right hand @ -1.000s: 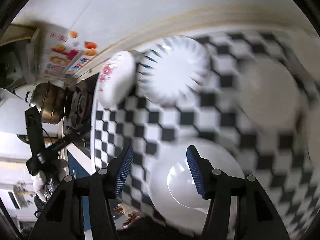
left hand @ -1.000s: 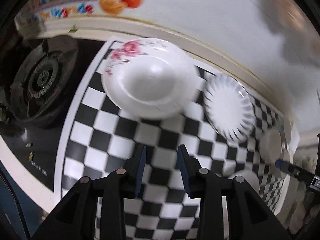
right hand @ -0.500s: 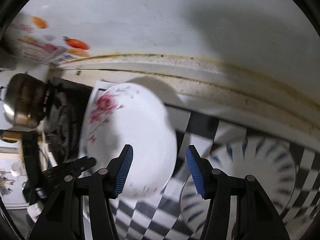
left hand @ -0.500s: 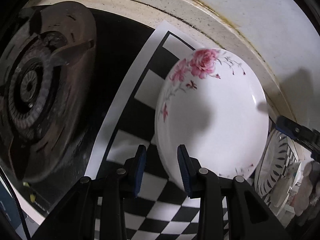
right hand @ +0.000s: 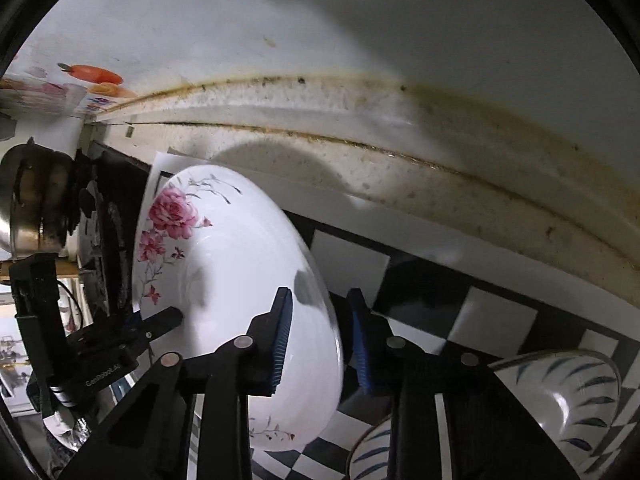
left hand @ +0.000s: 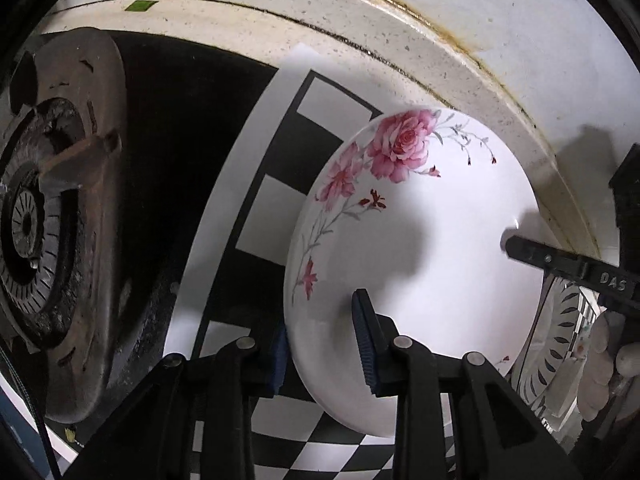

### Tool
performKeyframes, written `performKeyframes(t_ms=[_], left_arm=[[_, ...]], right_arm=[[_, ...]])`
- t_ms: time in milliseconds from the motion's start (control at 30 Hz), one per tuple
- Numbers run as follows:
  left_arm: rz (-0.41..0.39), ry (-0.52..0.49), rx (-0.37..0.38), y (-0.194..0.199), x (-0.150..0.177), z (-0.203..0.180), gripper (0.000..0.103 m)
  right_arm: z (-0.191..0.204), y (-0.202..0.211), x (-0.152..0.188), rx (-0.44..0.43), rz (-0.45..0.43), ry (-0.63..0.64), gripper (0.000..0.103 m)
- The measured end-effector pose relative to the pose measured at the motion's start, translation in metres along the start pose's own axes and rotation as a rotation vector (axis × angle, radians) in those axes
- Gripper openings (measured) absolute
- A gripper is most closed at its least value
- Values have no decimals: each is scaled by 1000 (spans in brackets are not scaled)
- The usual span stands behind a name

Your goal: Organize plates and bowls

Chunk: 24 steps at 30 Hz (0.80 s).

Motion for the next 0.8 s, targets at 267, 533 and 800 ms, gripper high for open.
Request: performKeyframes(t_ms=[267, 533, 800], left_arm=[[-38, 10, 14, 1, 0, 6, 22], [-77, -34, -11, 24, 4, -3, 21], [-106, -67, -2, 48, 14, -10, 21]], right_arm=[[2, 2, 10, 9, -33, 40, 17], [3, 10, 24, -12, -50, 30, 15], [10, 39, 34, -21, -95, 36, 14]])
Point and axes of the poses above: each gripper's, at about its wrist camera, not at the fingertips, and y roughly against the way its jaws point, z to its left, x to its underside, the point moved 8 cm from there along -y, roughly the way its jaws point, and after that the axes turned 13 degrees about y, right-handed, at the moved point
